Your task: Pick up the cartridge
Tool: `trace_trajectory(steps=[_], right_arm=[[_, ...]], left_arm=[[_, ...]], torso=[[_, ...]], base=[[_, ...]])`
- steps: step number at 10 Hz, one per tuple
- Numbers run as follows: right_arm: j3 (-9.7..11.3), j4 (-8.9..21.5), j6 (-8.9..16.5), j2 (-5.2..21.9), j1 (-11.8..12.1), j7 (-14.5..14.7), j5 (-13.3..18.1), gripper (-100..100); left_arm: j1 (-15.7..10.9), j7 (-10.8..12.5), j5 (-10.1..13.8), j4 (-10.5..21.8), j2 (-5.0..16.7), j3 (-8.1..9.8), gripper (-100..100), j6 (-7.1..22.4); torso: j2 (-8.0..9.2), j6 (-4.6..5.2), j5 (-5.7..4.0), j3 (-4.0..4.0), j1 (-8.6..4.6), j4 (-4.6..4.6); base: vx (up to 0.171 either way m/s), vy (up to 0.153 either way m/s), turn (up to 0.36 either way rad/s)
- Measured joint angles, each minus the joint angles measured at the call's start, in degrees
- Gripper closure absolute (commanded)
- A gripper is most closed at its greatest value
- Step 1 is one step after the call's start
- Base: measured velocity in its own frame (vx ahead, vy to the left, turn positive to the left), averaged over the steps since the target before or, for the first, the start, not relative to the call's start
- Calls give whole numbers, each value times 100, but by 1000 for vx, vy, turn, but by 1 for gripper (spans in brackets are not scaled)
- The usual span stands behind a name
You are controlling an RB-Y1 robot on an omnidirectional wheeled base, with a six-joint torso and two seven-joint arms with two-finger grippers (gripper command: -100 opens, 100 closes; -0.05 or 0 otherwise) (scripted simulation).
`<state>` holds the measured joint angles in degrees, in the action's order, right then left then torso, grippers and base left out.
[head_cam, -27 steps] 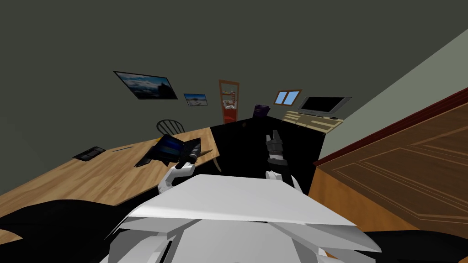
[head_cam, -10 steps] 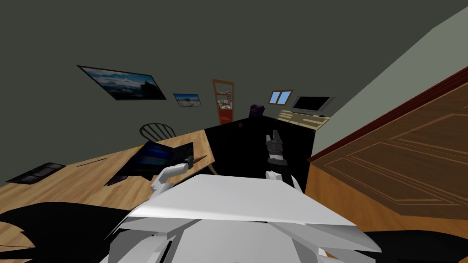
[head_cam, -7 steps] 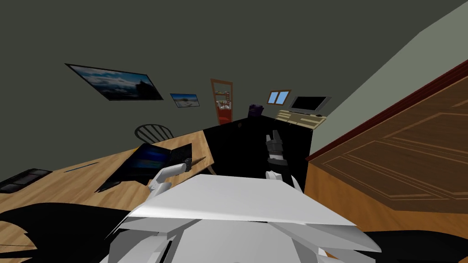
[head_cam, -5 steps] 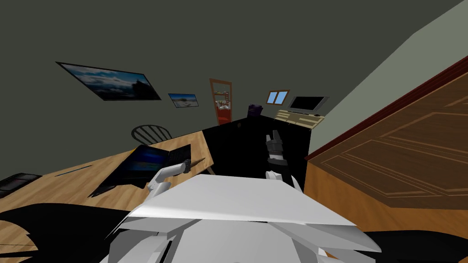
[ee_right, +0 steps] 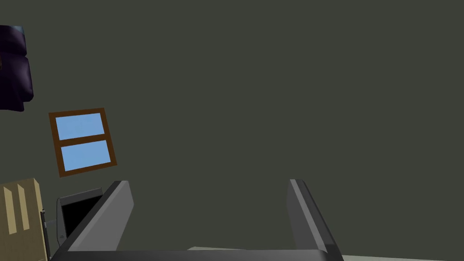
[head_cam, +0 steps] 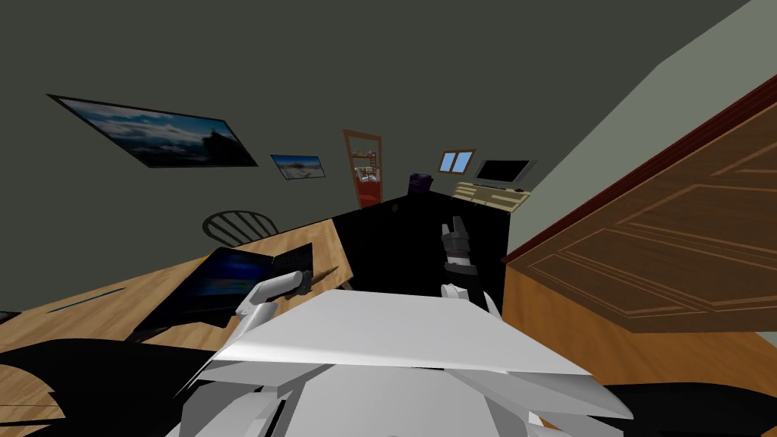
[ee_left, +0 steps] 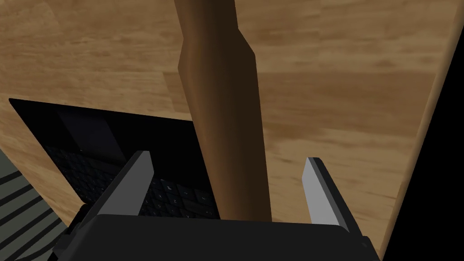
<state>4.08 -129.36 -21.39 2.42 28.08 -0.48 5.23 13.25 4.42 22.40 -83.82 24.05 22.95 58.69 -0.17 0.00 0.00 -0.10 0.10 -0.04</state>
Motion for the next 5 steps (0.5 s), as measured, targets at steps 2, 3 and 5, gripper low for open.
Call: trace_trajectory(steps=[2,3,5], right_arm=[[0,0,0,0,0,0,0,0],[0,0,0,0,0,0,0,0],[0,0,0,0,-2,0,0,0]], left_arm=[[-57,10,72,144,61,52,0,130],[-56,9,71,142,61,51,-100,128],[-216,134,-79,393,11,46,-100,21]], torso=[[5,-1,0,2,-5,1],[11,-1,-1,6,-8,2],[38,2,1,21,5,8]], base=[[10,5,-9],[-43,31,-137],[-84,50,-167]])
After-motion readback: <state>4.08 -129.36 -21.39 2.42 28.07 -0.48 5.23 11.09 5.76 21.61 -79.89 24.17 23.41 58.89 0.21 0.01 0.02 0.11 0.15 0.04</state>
